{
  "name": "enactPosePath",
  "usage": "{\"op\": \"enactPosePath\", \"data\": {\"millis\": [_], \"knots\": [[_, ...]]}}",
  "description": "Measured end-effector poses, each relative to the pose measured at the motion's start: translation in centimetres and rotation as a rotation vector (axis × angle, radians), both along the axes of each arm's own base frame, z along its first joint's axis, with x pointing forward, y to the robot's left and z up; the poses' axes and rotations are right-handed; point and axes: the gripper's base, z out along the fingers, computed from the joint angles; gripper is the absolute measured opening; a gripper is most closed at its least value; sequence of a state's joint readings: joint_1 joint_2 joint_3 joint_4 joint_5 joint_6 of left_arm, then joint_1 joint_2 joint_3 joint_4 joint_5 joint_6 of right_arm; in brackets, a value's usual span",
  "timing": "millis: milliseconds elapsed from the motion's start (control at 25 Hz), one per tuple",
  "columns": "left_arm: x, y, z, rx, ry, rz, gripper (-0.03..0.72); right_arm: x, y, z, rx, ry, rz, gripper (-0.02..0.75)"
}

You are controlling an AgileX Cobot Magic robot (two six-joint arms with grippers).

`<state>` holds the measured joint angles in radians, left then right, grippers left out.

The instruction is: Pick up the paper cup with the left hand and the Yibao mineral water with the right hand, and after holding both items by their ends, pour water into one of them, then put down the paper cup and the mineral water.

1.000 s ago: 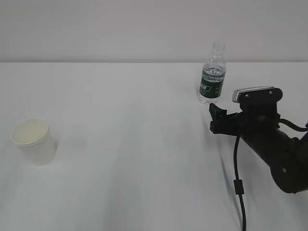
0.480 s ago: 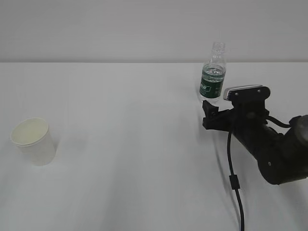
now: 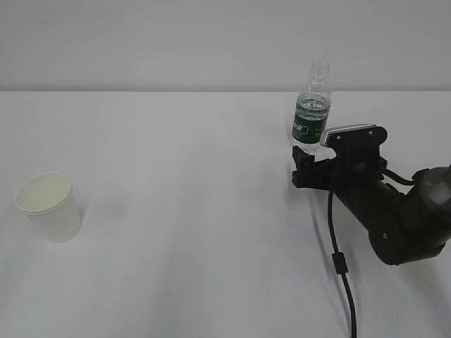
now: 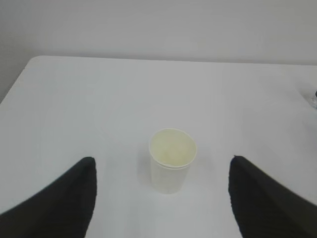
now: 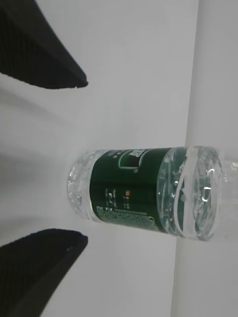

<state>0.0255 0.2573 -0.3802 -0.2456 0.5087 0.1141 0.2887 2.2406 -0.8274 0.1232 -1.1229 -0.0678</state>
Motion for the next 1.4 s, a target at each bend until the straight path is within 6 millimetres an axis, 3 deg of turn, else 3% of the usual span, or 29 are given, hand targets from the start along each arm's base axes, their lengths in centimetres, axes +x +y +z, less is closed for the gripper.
{"op": "enactPosePath", "data": {"millis": [520,1400], "knots": [[0.0,0.0,0.0,0.0,0.004,-0.001,0.591,1.7,0.2,0.7,-0.041,-0.04,-0.021,0.666],[0.1,0.0,-0.1,0.001,0.015,-0.002,0.591,2.4,-0.3,0.9,-0.055,-0.045,-0.072,0.645]]}}
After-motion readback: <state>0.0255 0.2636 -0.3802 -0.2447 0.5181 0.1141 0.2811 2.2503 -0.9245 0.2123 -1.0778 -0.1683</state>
